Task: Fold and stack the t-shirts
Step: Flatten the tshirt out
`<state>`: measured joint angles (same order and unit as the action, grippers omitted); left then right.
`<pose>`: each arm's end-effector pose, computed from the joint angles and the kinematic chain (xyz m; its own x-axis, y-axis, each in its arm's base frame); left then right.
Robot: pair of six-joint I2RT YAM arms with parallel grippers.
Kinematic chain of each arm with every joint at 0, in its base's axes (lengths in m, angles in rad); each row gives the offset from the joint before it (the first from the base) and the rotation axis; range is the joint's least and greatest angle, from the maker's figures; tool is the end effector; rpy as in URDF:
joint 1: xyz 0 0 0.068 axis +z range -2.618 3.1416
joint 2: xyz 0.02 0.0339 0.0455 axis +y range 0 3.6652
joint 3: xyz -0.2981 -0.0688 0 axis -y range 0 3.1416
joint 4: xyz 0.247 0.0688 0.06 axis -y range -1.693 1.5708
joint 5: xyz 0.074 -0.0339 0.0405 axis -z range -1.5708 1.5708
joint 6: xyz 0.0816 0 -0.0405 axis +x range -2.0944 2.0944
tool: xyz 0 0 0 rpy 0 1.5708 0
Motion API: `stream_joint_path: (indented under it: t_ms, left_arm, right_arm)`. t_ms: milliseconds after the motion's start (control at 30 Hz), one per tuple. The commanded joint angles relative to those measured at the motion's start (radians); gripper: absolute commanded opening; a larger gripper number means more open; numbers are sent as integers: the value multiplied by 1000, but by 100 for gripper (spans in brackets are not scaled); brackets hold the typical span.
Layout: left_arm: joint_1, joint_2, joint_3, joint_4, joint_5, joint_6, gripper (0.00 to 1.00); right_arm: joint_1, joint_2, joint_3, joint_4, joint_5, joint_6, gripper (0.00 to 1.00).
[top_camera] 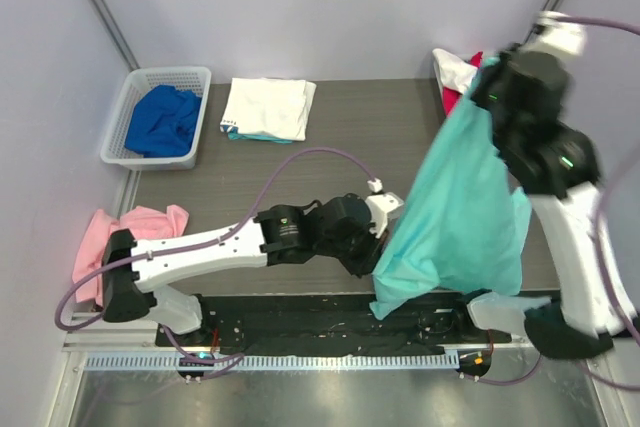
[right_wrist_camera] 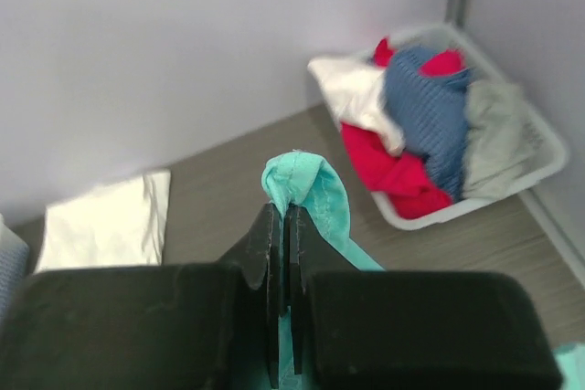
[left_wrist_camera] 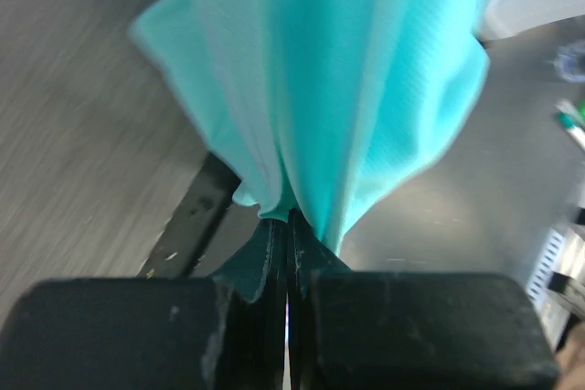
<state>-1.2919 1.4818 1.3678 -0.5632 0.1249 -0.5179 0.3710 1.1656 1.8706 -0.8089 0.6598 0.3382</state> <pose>0.0911 -0.3551 0.3448 -0.6353 0.4344 -0.6385 0.7666 0.4545 -0.4536 0.1947 0.0221 0.5789 0.0023 0.2822 -0.9594 0.2978 0.9156 0.2700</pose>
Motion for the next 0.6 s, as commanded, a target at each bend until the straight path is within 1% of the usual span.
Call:
stream_joint_path:
  t_ms: [0,33,67,100,133,167,200,233,267,300,333,367,400,433,467,500,567]
  left_arm:
    - [49,-143,-174,16,-163,-34,0]
    - [71,-152,-209,28,-198,-36,0]
    - [91,-158,-279,63,-214,-42,1]
    - [138,-155,-317,86,-228,-45,1]
    - [163,-149,-353,114,-249,-48,2]
    - [190,-140,-425,185,-255,-57,6]
    - [247,-103,-458,222,-258,-62,11]
    - [273,-82,-488,305,-260,-64,14]
    - [296,-49,-528,334,-271,-70,21]
    - [331,-19,-538,356,-277,-73,34]
    - [344,50,-542,379,-284,-76,54]
    - [351,79,-527,376,-300,-77,64]
    - [356,103,-517,372,-303,-79,66]
    - [356,132,-497,356,-301,-80,71]
    - [355,135,-489,347,-306,-85,94]
    - [355,132,-484,338,-310,-91,100]
    - [356,101,-481,303,-329,-93,100]
  right_arm:
    - [-4,299,-91,304,-228,48,1]
    - [-4,354,-64,313,-267,59,1]
    - [-3,473,-41,316,-326,65,1]
    - [-3,526,-22,336,-359,70,1]
    - [0,573,1,352,-388,77,1]
    - [5,633,18,364,-441,82,1]
    - [6,732,57,375,-462,82,1]
    - [11,790,83,375,-479,79,1]
    - [19,836,111,375,-498,73,1]
    - [22,918,152,376,-532,70,1]
    - [25,951,174,378,-552,68,1]
    - [26,983,197,376,-572,59,1]
    - [34,1014,235,376,-609,47,1]
    - [39,1057,251,378,-627,44,1]
    - [42,1080,268,378,-644,39,1]
    - [45,1092,294,375,-675,36,1]
    - [52,1121,315,375,-719,28,1]
